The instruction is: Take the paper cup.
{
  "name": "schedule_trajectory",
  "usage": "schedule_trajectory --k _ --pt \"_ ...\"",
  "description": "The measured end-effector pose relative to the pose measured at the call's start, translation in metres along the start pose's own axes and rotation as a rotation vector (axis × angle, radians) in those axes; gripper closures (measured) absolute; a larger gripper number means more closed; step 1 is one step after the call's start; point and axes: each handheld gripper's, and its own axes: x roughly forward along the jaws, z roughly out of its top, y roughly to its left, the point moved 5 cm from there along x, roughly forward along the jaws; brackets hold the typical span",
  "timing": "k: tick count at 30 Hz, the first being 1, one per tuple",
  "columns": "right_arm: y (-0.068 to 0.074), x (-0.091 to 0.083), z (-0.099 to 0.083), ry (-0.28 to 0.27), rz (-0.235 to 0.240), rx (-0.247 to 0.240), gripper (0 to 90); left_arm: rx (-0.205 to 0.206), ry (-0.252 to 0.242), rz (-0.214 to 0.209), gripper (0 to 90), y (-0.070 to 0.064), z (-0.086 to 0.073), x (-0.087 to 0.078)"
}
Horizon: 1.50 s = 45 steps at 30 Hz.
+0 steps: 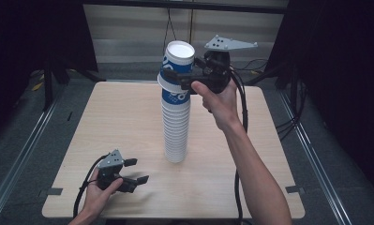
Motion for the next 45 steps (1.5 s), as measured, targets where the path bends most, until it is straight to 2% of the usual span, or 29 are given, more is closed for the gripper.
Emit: schedule_trajectory --k 18,31,45 --pt "0.002 -0.009 0.013 -0.089 0.014 0.013 26.7 0.003 0.011 0.004 15.9 0.0 -0.001 0.0" --pt "0.0 -0.015 0.017 -0.108 0.009 0.02 27.0 0.002 0.011 0.003 15.9 0.0 -0.001 0.001" --pt "-0.003 -0.031 0.021 -0.139 -0.008 0.03 27.2 0.0 0.015 0.002 15.9 0.0 -0.001 0.001"
